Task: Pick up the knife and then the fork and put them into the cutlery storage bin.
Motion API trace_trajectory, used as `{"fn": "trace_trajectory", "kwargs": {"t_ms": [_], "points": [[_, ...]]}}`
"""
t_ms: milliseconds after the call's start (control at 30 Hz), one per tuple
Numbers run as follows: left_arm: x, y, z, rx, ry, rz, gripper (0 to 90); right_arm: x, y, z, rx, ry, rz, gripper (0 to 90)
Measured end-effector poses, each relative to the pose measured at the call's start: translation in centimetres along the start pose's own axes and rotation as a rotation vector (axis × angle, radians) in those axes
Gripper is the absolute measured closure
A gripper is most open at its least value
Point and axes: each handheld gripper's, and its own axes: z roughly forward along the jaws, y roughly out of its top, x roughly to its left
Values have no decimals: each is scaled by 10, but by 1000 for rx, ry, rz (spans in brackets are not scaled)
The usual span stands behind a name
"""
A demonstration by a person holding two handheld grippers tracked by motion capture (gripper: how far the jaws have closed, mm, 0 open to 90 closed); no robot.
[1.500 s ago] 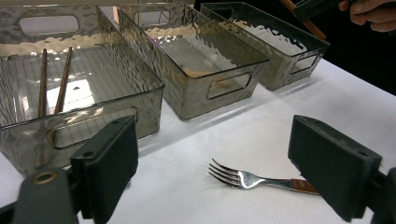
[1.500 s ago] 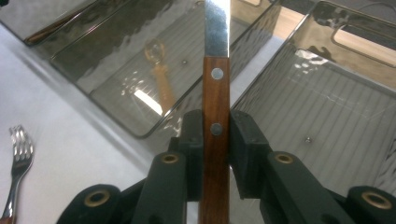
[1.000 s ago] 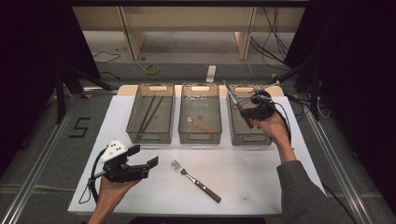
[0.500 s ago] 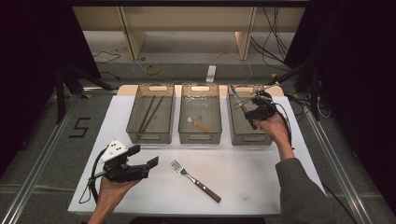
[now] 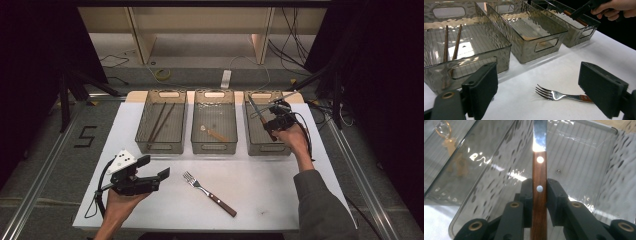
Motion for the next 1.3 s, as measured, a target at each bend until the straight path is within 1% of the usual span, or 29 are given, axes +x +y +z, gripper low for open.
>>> {"fn": "trace_trajectory", "kwargs": {"t_ms": [33,67,133,167,300,400,600,733,833,867,1000,1067,1200,1300], "points": [[0,0,0,0,0,0,157,0,0,0,-2,-1,9,753],[0,0,0,1,0,0,157,0,0,0,-5,9,16,729],[0,0,0,0,0,0,157,0,1,-1,-29,66,39,629],[0,0,0,1,0,0,157,0,1,-2,-34,79,38,623],[0,0,0,1,0,0,157,6,1,-8,-56,91,12,581],[0,0,0,2,0,0,157,12,0,-14,-65,100,-17,540],[-1,0,0,3,0,-1,157,31,-3,-28,-103,129,-100,457],[0,0,0,6,0,-1,157,43,-8,-37,-123,142,-137,403],[0,0,0,6,0,0,157,53,-15,-44,-142,149,-166,381],[-1,0,1,4,1,-2,157,57,-18,-47,-157,158,-177,372],[-1,0,1,5,1,-2,157,72,-28,-55,-179,181,-213,358],[-1,0,1,5,0,0,157,81,-33,-58,-185,199,-231,355],[-1,0,1,5,-1,0,157,92,-40,-58,-194,223,-248,348],[-1,-1,1,4,0,-1,157,100,-44,-58,-183,237,-268,341]]}}
